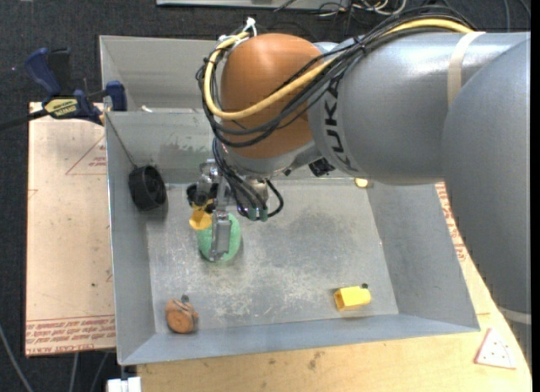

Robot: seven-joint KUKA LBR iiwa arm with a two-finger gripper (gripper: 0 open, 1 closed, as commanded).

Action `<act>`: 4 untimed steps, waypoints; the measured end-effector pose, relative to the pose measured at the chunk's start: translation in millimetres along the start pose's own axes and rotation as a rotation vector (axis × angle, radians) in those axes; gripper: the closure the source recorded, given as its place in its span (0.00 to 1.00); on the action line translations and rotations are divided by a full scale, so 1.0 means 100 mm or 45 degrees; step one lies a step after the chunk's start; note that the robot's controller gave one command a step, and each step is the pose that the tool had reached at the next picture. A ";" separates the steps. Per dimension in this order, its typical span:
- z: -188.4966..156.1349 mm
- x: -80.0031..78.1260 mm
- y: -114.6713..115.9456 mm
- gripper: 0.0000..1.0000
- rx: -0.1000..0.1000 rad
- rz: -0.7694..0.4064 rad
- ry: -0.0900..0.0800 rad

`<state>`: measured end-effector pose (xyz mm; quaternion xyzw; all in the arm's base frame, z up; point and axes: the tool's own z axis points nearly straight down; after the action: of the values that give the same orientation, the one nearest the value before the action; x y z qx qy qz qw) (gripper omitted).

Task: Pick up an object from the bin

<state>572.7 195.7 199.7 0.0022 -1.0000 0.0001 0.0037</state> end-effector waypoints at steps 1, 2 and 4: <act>-0.05 -0.02 -0.01 0.00 -0.002 0.004 -0.009; 0.27 0.12 -0.24 0.00 -0.003 -0.066 -0.015; 1.00 -0.42 -0.46 0.00 -0.001 -0.146 -0.018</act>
Offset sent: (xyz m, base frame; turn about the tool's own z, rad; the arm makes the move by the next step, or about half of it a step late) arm -0.0248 -0.0489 -0.0583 -0.0965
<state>614.3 149.5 99.2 0.0595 -0.9982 -0.0007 -0.0035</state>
